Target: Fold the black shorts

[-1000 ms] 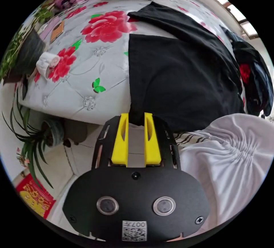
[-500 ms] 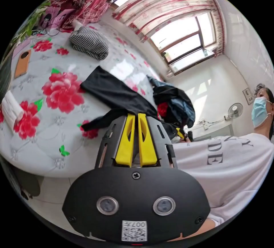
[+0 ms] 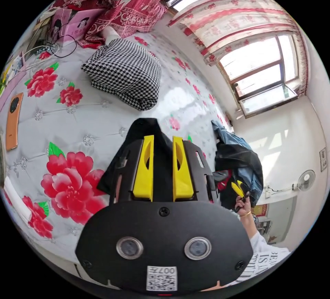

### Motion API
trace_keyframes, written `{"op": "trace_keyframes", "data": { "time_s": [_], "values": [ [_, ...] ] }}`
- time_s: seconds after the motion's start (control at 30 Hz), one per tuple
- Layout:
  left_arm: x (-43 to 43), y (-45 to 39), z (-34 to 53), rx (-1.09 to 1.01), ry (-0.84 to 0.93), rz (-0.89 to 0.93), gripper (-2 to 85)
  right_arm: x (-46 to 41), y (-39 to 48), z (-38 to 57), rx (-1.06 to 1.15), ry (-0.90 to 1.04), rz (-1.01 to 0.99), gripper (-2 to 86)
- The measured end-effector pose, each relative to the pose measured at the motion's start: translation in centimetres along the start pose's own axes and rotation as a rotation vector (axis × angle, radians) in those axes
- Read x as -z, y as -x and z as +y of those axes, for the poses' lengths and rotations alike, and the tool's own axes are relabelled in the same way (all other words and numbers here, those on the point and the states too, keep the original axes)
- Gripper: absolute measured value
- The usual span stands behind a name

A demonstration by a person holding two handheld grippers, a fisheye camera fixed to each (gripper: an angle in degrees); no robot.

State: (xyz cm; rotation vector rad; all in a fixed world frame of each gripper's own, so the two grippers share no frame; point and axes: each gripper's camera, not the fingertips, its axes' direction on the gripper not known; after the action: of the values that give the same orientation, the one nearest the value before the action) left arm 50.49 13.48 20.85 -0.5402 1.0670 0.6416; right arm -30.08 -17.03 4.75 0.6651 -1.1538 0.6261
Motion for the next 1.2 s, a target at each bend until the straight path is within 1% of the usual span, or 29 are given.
{"op": "trace_keyframes", "data": {
  "time_s": [0.07,0.1,0.2,0.3,0.43,0.6,0.67,0.73,0.83,0.93,1.0,1.1,1.2],
  "values": [
    [-1.3,0.1,0.1,-0.043,-0.016,0.0,8.5,-1.2,-0.9,1.1,-0.006,-0.026,0.045,8.7],
    [-2.2,0.4,0.6,-0.069,0.005,-0.012,8.5,-1.4,-1.3,1.7,-0.002,-0.028,0.059,8.9],
    [-4.4,2.1,2.9,-0.108,0.086,-0.074,8.5,-2.9,-3.6,4.5,-0.001,0.001,0.189,9.6],
    [-5.6,4.3,5.5,-0.09,0.142,-0.138,8.4,-4.8,-4.9,5.4,0.007,0.056,0.255,10.2],
    [-6.0,5.2,7.4,-0.07,0.16,-0.167,8.4,-8.2,-3.6,3.5,0.091,0.105,0.34,10.7],
    [-7.5,4.2,9.1,-0.102,0.184,-0.198,8.1,-13.4,-4.2,0.9,0.122,0.222,0.42,10.2],
    [-8.4,4.3,9.4,-0.102,0.206,-0.217,8.1,-16.0,-5.0,0.8,0.13,0.317,0.448,8.4],
    [-9.4,4.5,9.5,-0.098,0.227,-0.244,7.8,-16.7,-4.9,1.3,0.175,0.36,0.469,6.0],
    [-10.9,4.8,9.7,-0.104,0.258,-0.296,7.4,-15.1,-3.3,2.9,0.288,0.331,0.413,1.8],
    [-11.7,5.0,10.0,-0.1,0.261,-0.319,7.1,-11.3,-1.4,5.8,0.4,0.279,0.336,0.5],
    [-12.1,5.2,10.3,-0.096,0.26,-0.323,7.1,-9.3,-1.3,8.2,0.433,0.273,0.308,0.2],
    [-12.7,5.2,10.6,-0.1,0.266,-0.333,6.8,-7.6,-3.8,12.2,0.381,0.317,0.286,0.3],
    [-13.4,5.1,10.9,-0.104,0.279,-0.336,6.6,-7.5,-7.9,15.3,0.24,0.366,0.26,1.1]
  ]
}}
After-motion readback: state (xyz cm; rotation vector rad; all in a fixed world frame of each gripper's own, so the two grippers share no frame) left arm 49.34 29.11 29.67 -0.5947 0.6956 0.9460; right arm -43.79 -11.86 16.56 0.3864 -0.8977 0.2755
